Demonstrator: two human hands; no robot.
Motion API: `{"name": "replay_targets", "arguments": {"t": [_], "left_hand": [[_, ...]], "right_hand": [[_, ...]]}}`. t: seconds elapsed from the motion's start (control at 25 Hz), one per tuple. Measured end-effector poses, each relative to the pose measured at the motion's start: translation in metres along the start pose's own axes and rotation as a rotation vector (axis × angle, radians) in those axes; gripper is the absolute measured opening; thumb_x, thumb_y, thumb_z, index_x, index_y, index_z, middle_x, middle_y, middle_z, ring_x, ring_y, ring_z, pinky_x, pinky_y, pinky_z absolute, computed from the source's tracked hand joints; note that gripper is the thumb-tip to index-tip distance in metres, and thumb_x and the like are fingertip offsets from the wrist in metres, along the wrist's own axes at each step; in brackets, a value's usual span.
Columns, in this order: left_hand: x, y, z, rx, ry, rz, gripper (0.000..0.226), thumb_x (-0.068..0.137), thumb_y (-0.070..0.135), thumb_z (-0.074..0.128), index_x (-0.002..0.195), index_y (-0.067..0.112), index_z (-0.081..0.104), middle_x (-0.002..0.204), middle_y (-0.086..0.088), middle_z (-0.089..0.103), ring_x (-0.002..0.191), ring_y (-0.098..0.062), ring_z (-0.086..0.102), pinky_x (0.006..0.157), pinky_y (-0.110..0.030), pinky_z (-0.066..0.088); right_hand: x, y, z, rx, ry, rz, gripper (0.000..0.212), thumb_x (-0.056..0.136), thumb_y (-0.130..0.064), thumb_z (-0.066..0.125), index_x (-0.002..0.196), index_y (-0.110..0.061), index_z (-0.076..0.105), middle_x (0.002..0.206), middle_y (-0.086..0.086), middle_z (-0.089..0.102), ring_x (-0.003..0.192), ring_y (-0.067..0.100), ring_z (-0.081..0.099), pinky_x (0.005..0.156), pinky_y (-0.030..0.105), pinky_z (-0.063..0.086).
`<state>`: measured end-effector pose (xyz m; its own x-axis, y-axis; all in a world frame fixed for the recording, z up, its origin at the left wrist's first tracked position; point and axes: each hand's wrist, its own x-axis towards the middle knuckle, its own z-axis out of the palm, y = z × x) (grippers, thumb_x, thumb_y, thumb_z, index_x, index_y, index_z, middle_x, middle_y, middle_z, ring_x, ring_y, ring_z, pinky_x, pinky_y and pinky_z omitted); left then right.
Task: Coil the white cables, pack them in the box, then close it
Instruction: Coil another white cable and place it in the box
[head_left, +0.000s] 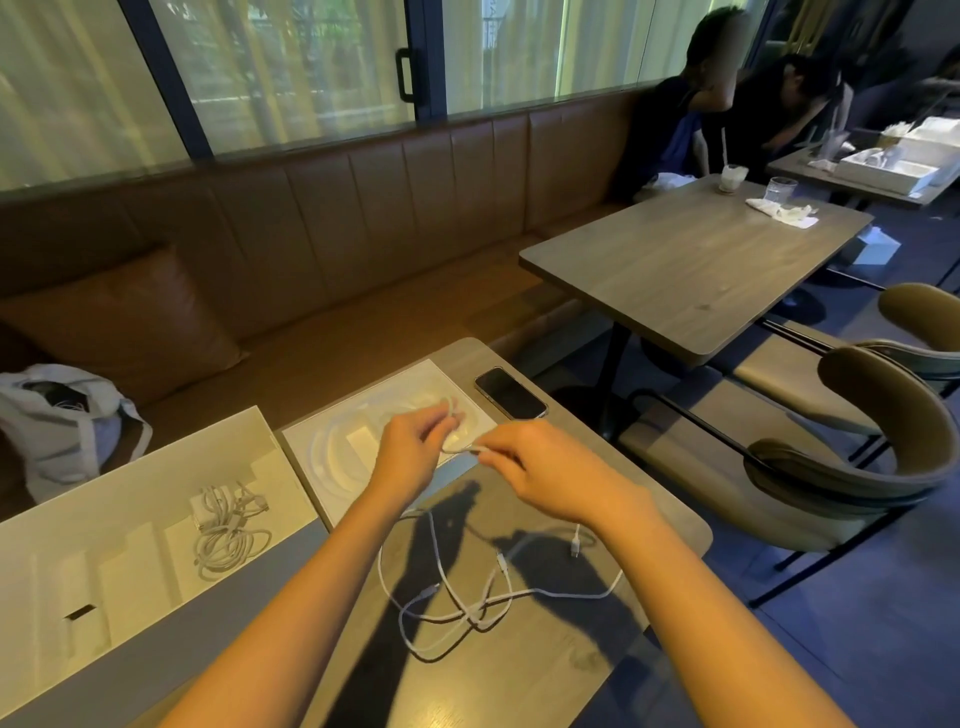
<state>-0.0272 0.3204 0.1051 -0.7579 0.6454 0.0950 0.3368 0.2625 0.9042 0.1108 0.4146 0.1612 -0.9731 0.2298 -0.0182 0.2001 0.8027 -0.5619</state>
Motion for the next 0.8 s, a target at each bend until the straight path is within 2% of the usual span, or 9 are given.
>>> {"name": "replay_targets", "arguments": {"t": [0.08, 0.2, 0.32, 0.4, 0.44, 0.52, 0.6, 0.68, 0.8], "left_hand": [[-0.012, 0.000, -0.005, -0.054, -0.279, 0.006, 0.021, 0.091, 0.018, 0.055, 0.104, 0.015, 0.071, 0.090, -0.011, 0.073, 0.080, -0.024, 0.066, 0.074, -0.028, 0.053], [-0.028, 0.013, -0.015, -0.425, -0.584, -0.167, 0.027, 0.092, 0.014, 0.050, 0.112, 0.005, 0.066, 0.086, -0.013, 0.068, 0.084, -0.024, 0.067, 0.083, -0.027, 0.055], [-0.037, 0.024, -0.023, -0.769, -0.662, -0.243, 0.031, 0.090, 0.014, 0.053, 0.114, -0.002, 0.062, 0.082, -0.010, 0.060, 0.077, -0.020, 0.062, 0.075, -0.023, 0.053], [-0.040, 0.033, -0.028, -0.972, -0.678, -0.233, 0.032, 0.082, 0.016, 0.066, 0.110, 0.000, 0.065, 0.079, -0.009, 0.062, 0.072, -0.017, 0.061, 0.073, -0.025, 0.054], [-0.041, 0.039, -0.029, -1.078, -0.659, -0.231, 0.030, 0.079, 0.015, 0.069, 0.106, 0.000, 0.068, 0.077, -0.009, 0.064, 0.070, -0.016, 0.063, 0.073, -0.026, 0.056], [-0.039, 0.052, -0.028, -1.238, -0.520, -0.236, 0.020, 0.081, 0.008, 0.059, 0.096, 0.001, 0.072, 0.076, -0.011, 0.068, 0.070, -0.016, 0.068, 0.072, -0.027, 0.058], [-0.030, 0.061, -0.026, -1.254, -0.288, -0.257, 0.023, 0.087, 0.004, 0.050, 0.095, 0.003, 0.072, 0.084, -0.013, 0.073, 0.080, -0.019, 0.072, 0.076, -0.028, 0.060], [-0.020, 0.061, -0.024, -1.088, -0.057, -0.205, 0.020, 0.094, 0.006, 0.046, 0.101, 0.005, 0.065, 0.093, -0.012, 0.074, 0.088, -0.019, 0.073, 0.082, -0.028, 0.059], [-0.016, 0.048, -0.017, -0.441, 0.136, -0.012, 0.018, 0.097, 0.014, 0.045, 0.105, 0.010, 0.060, 0.097, -0.004, 0.072, 0.090, -0.014, 0.071, 0.086, -0.027, 0.056]], "right_hand": [[0.004, 0.002, -0.012, 0.124, 0.190, 0.001, 0.021, 0.093, -0.023, 0.055, 0.107, -0.016, 0.068, 0.098, -0.001, 0.069, 0.091, 0.011, 0.063, 0.083, 0.026, 0.053], [0.009, 0.014, -0.020, 0.426, 0.375, 0.058, 0.016, 0.087, -0.014, 0.063, 0.101, -0.012, 0.072, 0.086, -0.007, 0.069, 0.082, 0.005, 0.064, 0.078, 0.020, 0.053], [0.012, 0.025, -0.012, 0.561, 0.464, 0.092, 0.020, 0.088, -0.014, 0.061, 0.106, -0.011, 0.071, 0.079, -0.011, 0.067, 0.073, -0.001, 0.062, 0.069, 0.015, 0.051], [0.014, 0.024, -0.001, 0.609, 0.405, 0.089, 0.023, 0.093, -0.017, 0.055, 0.111, -0.014, 0.069, 0.070, -0.007, 0.062, 0.066, 0.003, 0.057, 0.063, 0.014, 0.049], [0.014, 0.022, 0.005, 0.632, 0.354, 0.075, 0.023, 0.095, -0.019, 0.051, 0.109, -0.018, 0.069, 0.066, -0.002, 0.059, 0.063, 0.008, 0.054, 0.061, 0.015, 0.048], [0.014, 0.018, 0.018, 0.631, 0.233, 0.052, 0.026, 0.099, -0.021, 0.043, 0.090, -0.027, 0.066, 0.063, 0.004, 0.052, 0.058, 0.009, 0.049, 0.058, 0.019, 0.046], [0.011, 0.015, 0.027, 0.613, 0.085, 0.100, 0.028, 0.100, -0.020, 0.037, 0.080, -0.020, 0.057, 0.062, 0.001, 0.050, 0.056, 0.008, 0.047, 0.059, 0.022, 0.044], [0.007, 0.009, 0.029, 0.534, -0.039, 0.115, 0.023, 0.100, -0.019, 0.037, 0.091, -0.009, 0.056, 0.065, -0.003, 0.050, 0.060, 0.010, 0.048, 0.062, 0.025, 0.044], [0.004, -0.003, 0.019, 0.204, -0.066, 0.086, 0.027, 0.098, -0.018, 0.041, 0.120, -0.020, 0.056, 0.089, -0.007, 0.061, 0.075, 0.006, 0.056, 0.068, 0.019, 0.048]]}}
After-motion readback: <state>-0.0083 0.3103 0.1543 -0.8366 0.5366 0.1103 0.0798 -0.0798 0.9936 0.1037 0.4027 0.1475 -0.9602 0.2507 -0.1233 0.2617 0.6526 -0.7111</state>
